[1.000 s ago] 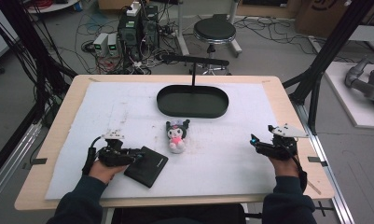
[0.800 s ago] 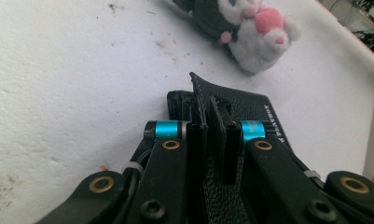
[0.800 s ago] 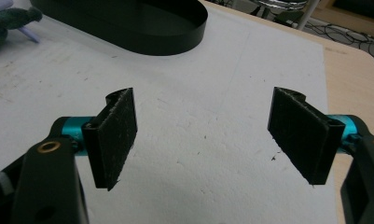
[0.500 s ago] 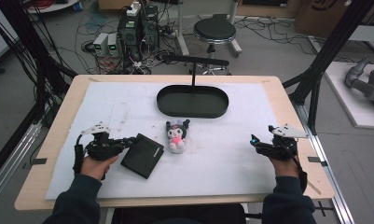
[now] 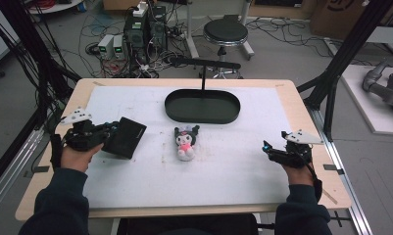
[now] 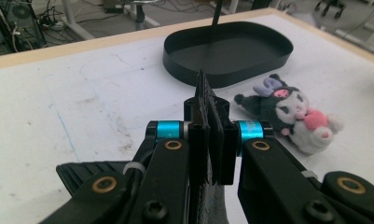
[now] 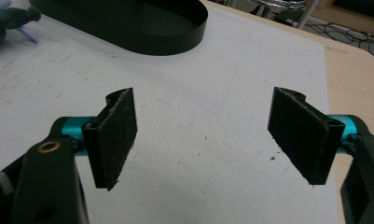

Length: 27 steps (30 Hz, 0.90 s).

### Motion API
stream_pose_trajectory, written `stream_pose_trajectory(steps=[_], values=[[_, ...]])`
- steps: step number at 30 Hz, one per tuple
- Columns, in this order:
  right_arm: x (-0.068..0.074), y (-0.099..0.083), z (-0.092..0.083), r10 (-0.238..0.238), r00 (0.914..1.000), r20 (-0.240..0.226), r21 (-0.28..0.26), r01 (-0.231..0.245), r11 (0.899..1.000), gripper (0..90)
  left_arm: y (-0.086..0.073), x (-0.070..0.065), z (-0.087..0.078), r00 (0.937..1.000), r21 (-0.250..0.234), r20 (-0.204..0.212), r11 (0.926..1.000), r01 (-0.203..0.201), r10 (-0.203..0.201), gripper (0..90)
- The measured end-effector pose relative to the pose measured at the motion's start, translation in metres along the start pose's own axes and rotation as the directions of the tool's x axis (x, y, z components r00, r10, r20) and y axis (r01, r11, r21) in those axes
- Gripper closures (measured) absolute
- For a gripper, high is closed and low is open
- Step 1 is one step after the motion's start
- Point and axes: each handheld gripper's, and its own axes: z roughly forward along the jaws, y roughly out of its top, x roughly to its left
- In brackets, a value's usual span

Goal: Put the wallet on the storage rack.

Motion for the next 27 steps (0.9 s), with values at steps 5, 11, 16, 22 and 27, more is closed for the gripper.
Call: stream_pose_trajectory(steps=[5, 11, 16, 22, 27], values=[[0.001, 0.001, 0.000, 0.000, 1.0000, -0.002, 0.000, 0.000, 1.000, 24.3, 0.002, -0.015, 0.021, 0.9988, 0.082, 0.009, 0.9954, -0.048, 0.048, 86.3], [0.000, 0.000, 0.000, -0.003, 1.0000, -0.002, 0.000, 0.003, 1.000, 24.3, 0.004, -0.025, 0.040, 0.9993, 0.101, -0.008, 0.9943, -0.035, 0.036, 86.2], [0.000, 0.000, 0.000, -0.001, 1.0000, -0.005, 0.002, 0.001, 1.000, 24.3, 0.005, -0.028, 0.057, 0.9986, 0.125, -0.046, 0.9919, -0.023, 0.028, 85.7], [0.000, 0.000, 0.000, -0.001, 1.0000, -0.008, 0.002, 0.001, 1.000, 24.3, 0.005, -0.030, 0.067, 0.9963, 0.132, -0.070, 0.9904, -0.041, 0.050, 84.6], [0.000, 0.000, 0.000, -0.001, 1.0000, -0.010, 0.002, 0.001, 1.000, 24.3, 0.005, -0.027, 0.067, 0.9948, 0.070, -0.095, 0.9971, -0.030, 0.037, 64.5]])
